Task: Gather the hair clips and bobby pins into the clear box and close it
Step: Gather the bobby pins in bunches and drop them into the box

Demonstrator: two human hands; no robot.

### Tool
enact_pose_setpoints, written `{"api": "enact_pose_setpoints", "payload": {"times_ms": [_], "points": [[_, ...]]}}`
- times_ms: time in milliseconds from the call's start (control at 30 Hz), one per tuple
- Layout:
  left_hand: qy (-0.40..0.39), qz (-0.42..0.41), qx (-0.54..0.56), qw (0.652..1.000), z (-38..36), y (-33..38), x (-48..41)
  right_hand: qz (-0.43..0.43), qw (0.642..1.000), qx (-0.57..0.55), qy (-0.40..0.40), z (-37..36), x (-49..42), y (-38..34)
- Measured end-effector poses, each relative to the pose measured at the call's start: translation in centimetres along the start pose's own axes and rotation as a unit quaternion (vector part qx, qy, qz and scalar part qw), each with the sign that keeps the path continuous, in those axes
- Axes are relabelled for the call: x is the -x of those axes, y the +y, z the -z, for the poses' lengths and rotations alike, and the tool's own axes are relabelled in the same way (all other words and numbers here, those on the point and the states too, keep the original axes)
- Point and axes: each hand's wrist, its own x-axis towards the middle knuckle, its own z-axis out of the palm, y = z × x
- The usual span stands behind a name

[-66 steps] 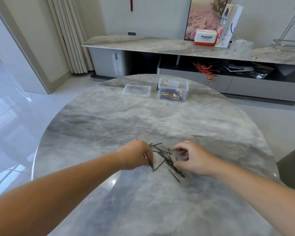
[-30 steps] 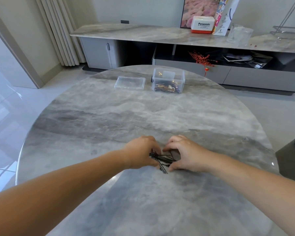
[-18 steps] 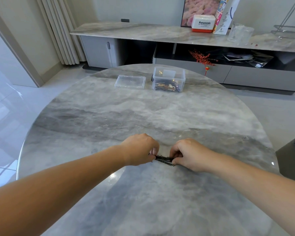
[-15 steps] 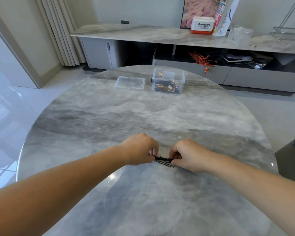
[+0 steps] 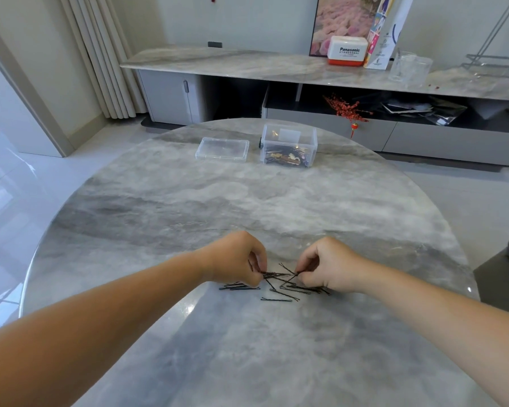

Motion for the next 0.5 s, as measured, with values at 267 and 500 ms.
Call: {"api": "enact_pose_setpoints", "payload": {"times_ms": [267, 500], "points": [[0.064, 0.070, 0.244, 0.965, 3.3, -0.2, -1.1, -0.098, 0.921, -0.377, -0.001, 2.3, -0.5, -1.2], [0.073, 0.104, 0.354, 0.926, 4.8, -0.9, -3.4, -0.099, 0.880, -0.465, 0.023, 5.0, -3.7, -2.0]]}}
